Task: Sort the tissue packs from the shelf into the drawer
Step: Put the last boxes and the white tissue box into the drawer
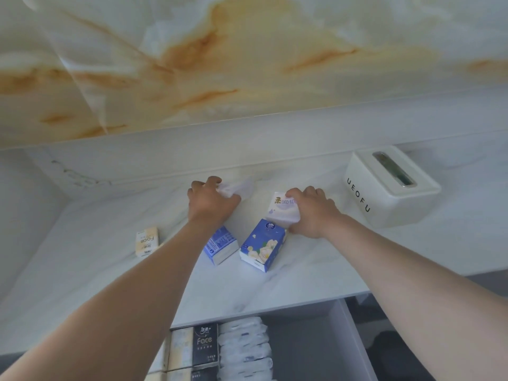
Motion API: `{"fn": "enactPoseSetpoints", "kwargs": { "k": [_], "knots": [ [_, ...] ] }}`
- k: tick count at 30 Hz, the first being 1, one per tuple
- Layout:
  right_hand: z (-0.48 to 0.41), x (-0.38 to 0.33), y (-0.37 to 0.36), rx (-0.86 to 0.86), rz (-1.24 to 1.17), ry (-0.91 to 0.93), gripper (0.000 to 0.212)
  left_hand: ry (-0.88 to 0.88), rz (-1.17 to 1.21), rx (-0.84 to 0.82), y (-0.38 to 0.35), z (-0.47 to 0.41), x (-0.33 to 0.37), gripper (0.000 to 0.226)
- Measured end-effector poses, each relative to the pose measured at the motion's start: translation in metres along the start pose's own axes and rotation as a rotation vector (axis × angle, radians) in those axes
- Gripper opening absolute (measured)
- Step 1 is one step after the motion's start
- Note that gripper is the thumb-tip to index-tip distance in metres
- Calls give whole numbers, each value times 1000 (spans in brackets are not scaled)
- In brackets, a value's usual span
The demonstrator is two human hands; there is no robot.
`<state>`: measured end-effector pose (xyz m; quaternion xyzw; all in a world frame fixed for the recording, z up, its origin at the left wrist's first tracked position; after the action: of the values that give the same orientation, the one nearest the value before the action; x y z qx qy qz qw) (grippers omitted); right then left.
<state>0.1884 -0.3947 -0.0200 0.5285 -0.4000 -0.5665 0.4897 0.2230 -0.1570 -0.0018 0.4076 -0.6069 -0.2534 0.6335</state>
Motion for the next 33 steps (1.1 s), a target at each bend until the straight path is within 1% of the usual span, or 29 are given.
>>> {"fn": "enactPoseSetpoints", "kwargs": {
  "k": [3,6,8,10,12,14,18,20,22,25,28,30,33],
  "knots": [
    [8,-7,14,68,14,-44,77,-86,129,71,19,24,2,53],
    [26,-14,31,88,-174,-129,77,-152,276,94,40,55,-3,48],
    [45,-19,39,72,-333,-160,79,-175,350,122,53,76,-7,41],
    [69,-25,44,37,-444,-171,81,-160,412,134,66,98,-12,31],
    [94,-30,47,-15,-482,-171,79,-172,491,133,78,121,-21,28],
    [118,-35,49,-55,-470,-162,76,-231,532,121,88,145,-31,31],
    [155,-39,50,-148,-494,-200,62,-413,469,26,91,204,-57,32],
    [171,-43,47,-203,-519,-222,52,-508,407,-67,82,232,-71,31],
    [187,-48,41,-274,-570,-221,46,-562,305,-188,69,255,-86,33],
    [210,-57,30,-409,-617,-207,46,-550,159,-333,48,278,-101,40],
    [218,-64,14,-465,-639,-155,52,-501,136,-379,40,285,-113,44],
    [224,-70,5,-492,-633,-126,53,-442,73,-423,39,286,-122,49],
    [233,-80,-8,-520,-586,-61,55,-441,-191,-471,35,284,-140,60]
  ]
}}
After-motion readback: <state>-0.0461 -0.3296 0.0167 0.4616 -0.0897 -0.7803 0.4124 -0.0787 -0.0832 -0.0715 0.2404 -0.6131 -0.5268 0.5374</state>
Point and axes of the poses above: each hand's wrist, its own z-axis away from the middle knuckle, its own y-axis out of the back of the hand, x = y × z, the point moved 2 cm from there along -z, towards the middle knuckle, and after that the axes turned 1 degree about y, right-handed, at the moved point
